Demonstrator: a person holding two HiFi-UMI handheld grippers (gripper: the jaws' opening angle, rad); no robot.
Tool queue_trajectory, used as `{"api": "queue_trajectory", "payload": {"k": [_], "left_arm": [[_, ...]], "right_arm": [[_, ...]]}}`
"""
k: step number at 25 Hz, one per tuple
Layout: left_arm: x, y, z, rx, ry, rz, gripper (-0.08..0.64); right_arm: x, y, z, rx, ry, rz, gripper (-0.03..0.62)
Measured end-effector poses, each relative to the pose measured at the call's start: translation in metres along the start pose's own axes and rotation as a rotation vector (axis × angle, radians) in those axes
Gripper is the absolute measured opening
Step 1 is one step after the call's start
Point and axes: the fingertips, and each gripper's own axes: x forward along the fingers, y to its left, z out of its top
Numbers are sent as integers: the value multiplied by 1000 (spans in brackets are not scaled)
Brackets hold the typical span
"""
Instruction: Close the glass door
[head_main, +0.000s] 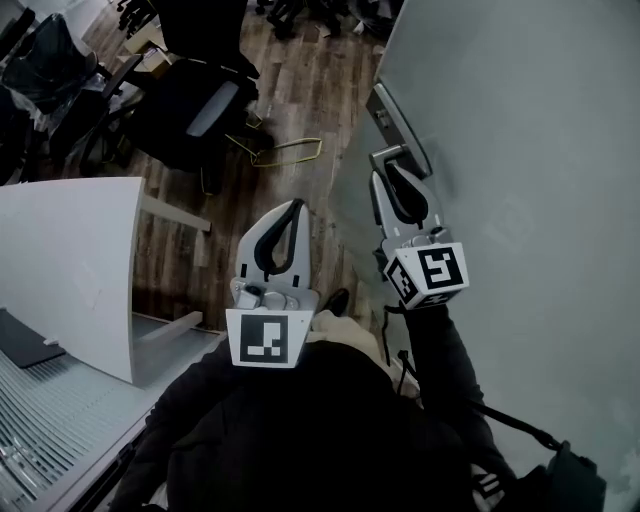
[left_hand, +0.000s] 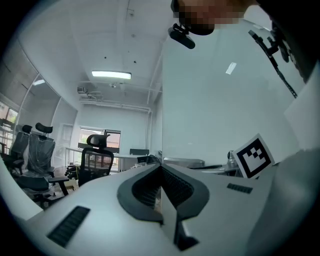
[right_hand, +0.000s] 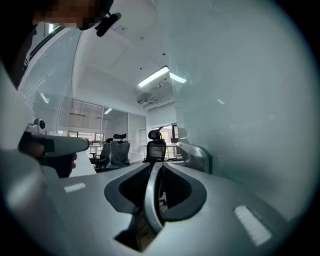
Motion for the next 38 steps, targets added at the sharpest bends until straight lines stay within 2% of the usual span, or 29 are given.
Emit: {"api": "queue_trajectory", "payload": {"k": [12, 20, 26, 30, 38], "left_arm": [[-86, 26, 13, 8, -4, 46, -3], [-156, 27, 30, 28, -47, 165, -3], [-214, 21, 19, 34, 21, 257, -3], [-257, 35, 16, 31, 17, 328, -3], [-319, 55, 14, 6, -11, 370, -3]], "right_arm": [[-9, 99, -2, -23, 21, 131, 71], [-25, 170, -2, -40, 27, 240, 71], [-39, 209, -2, -46, 28, 302, 71], [-50, 250, -11, -38, 31, 348, 71], [-75, 320, -21, -56, 39, 428, 71]]}}
